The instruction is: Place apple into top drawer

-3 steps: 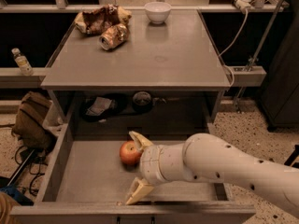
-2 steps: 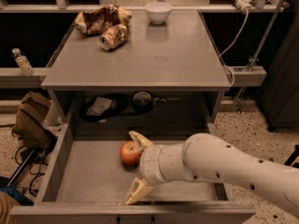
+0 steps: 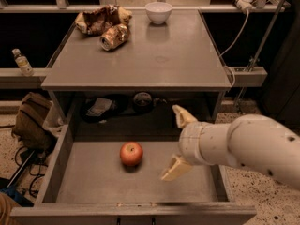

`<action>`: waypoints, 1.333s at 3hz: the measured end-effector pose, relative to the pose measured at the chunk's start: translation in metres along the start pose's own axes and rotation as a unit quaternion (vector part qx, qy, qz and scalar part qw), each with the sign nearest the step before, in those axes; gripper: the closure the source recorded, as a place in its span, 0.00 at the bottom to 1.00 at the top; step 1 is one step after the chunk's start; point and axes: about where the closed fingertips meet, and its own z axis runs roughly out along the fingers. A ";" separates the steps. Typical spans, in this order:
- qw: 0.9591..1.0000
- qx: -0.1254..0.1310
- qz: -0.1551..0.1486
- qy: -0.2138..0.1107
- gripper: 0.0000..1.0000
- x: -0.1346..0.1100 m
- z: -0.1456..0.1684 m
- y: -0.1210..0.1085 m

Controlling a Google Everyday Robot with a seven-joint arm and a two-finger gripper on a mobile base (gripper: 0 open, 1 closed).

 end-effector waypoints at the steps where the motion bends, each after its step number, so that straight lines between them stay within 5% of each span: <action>1: 0.995 0.082 0.022 0.051 0.00 0.030 -0.070 -0.024; 2: 0.982 0.156 0.021 0.101 0.00 0.035 -0.138 -0.014; 3: 0.975 0.186 0.017 0.118 0.00 0.030 -0.168 -0.013; 4: 0.979 0.172 0.018 0.108 0.00 0.031 -0.154 -0.012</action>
Offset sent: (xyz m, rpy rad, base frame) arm -0.2156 -0.2391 0.1495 -0.0102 -0.3111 -0.7649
